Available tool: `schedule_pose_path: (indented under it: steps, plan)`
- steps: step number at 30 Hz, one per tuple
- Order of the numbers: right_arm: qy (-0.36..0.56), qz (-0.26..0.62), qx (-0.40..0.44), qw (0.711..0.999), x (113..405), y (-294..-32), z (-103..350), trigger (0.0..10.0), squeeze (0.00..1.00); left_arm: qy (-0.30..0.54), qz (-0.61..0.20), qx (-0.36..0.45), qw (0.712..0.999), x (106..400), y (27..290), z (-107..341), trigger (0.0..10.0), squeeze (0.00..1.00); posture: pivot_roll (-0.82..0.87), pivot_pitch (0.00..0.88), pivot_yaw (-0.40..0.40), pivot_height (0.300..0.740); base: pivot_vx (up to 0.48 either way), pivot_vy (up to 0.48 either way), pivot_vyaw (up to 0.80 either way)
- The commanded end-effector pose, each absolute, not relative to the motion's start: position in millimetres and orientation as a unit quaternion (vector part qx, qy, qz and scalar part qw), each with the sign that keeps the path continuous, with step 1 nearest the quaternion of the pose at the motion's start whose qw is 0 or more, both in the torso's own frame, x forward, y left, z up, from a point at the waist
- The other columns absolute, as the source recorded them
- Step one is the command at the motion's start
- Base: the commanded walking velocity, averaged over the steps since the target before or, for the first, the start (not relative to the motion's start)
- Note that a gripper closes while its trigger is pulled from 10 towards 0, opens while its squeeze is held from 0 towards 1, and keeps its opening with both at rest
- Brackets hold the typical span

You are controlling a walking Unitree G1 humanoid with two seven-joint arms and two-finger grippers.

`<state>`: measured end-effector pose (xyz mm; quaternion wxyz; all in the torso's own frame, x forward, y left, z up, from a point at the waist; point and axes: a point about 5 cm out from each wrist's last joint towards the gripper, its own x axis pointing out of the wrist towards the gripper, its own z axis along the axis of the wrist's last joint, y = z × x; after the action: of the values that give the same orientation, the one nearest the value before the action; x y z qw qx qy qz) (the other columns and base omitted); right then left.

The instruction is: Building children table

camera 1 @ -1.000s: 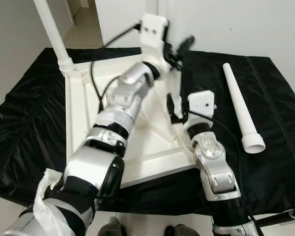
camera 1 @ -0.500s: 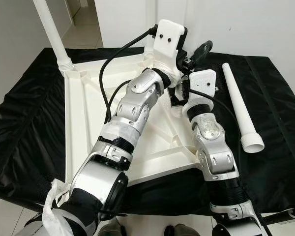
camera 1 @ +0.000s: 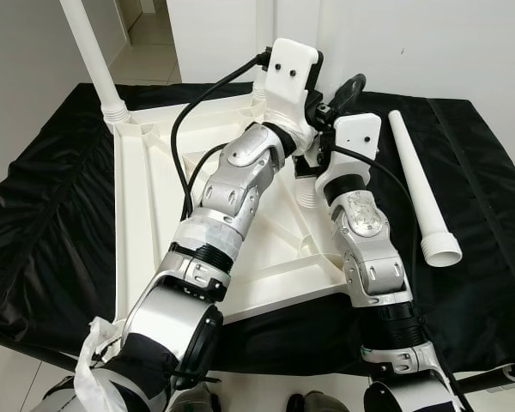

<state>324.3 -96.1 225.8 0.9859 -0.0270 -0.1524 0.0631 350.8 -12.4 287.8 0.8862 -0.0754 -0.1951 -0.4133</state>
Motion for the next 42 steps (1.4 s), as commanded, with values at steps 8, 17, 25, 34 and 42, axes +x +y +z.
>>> schedule_pose_path:
  steps: [8,17,25,34,42]
  plan:
    - [-0.052,0.088,-0.040,0.994,331,-91,192,10.0,0.00,-0.249,-0.435,-0.078,0.862,337,-20,317,10.0,0.00,0.00,0.000,0.006,0.740,0.000,0.000,0.00]
    - [-0.073,0.094,-0.032,0.992,325,-92,193,10.0,0.00,-0.248,-0.428,-0.071,0.866,341,-17,316,10.0,0.00,0.00,0.004,0.007,0.740,0.000,0.000,0.00]
    - [-0.031,0.085,-0.053,0.994,320,-97,176,10.0,0.00,-0.250,-0.426,-0.067,0.867,343,-14,319,10.0,0.00,0.00,0.006,0.010,0.740,0.000,0.000,0.00]
    - [-0.052,0.071,-0.034,0.996,308,-103,173,10.0,0.00,-0.251,-0.422,-0.067,0.869,345,-12,320,10.0,0.00,-0.01,0.006,0.013,0.740,0.000,0.000,0.00]
    - [-0.086,0.081,-0.081,0.990,308,-101,187,10.0,0.00,-0.253,-0.424,-0.066,0.867,345,-13,321,10.0,0.00,-0.01,0.008,0.016,0.740,0.000,0.000,0.00]
